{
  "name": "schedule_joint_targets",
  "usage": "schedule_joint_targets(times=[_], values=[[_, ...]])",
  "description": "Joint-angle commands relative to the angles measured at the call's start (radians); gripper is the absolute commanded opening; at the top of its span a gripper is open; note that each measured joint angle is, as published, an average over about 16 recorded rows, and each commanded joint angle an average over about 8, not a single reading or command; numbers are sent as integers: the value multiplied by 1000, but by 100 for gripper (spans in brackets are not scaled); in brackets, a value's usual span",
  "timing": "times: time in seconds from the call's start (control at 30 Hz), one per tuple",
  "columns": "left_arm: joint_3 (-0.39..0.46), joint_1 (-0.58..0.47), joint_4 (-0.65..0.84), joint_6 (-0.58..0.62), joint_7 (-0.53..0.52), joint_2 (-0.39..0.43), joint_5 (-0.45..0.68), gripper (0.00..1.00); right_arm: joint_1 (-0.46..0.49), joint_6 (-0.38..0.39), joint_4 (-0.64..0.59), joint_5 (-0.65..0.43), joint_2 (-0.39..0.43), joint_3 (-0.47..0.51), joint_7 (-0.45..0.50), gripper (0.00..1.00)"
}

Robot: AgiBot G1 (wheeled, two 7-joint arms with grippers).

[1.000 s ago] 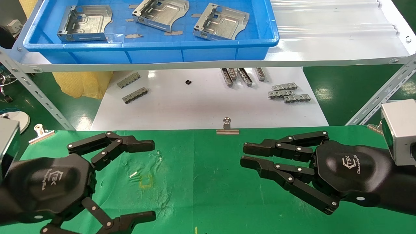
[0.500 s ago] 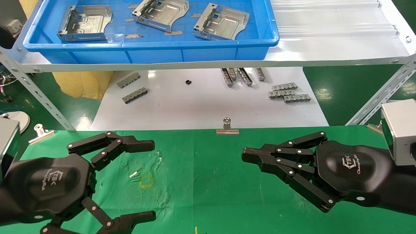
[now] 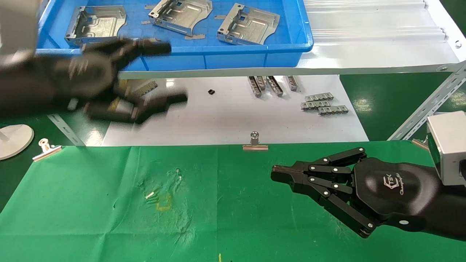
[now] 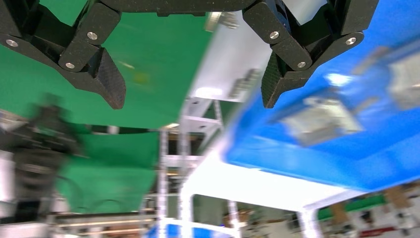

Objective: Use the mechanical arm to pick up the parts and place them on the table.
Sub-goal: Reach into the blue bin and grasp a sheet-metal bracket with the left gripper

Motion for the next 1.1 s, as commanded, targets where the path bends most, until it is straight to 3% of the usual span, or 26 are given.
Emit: schedule_joint_targets(times=[0.03, 0.17, 0.3, 0.33, 0.43, 0.47, 0.57, 0.6, 1.1], values=[[29, -89, 97, -5, -1, 50, 56, 100, 0, 0, 0, 0, 0, 0, 0, 0], [71, -234, 349, -140, 28, 179, 160, 100, 0, 0, 0, 0, 0, 0, 0, 0], [102, -340, 556, -345, 74, 303, 246, 99, 0, 0, 0, 0, 0, 0, 0, 46], [108, -359, 600, -399, 84, 331, 264, 93, 0, 0, 0, 0, 0, 0, 0, 59], [127, -404, 707, -539, 109, 405, 307, 56, 0, 0, 0, 0, 0, 0, 0, 96], [131, -415, 736, -573, 115, 423, 317, 43, 0, 0, 0, 0, 0, 0, 0, 100], [140, -438, 802, -644, 123, 461, 335, 6, 0, 0, 0, 0, 0, 0, 0, 100], [142, -444, 817, -658, 125, 468, 337, 0, 0, 0, 0, 0, 0, 0, 0, 100], [154, -466, 895, -699, 116, 487, 356, 0, 0, 0, 0, 0, 0, 0, 0, 100]])
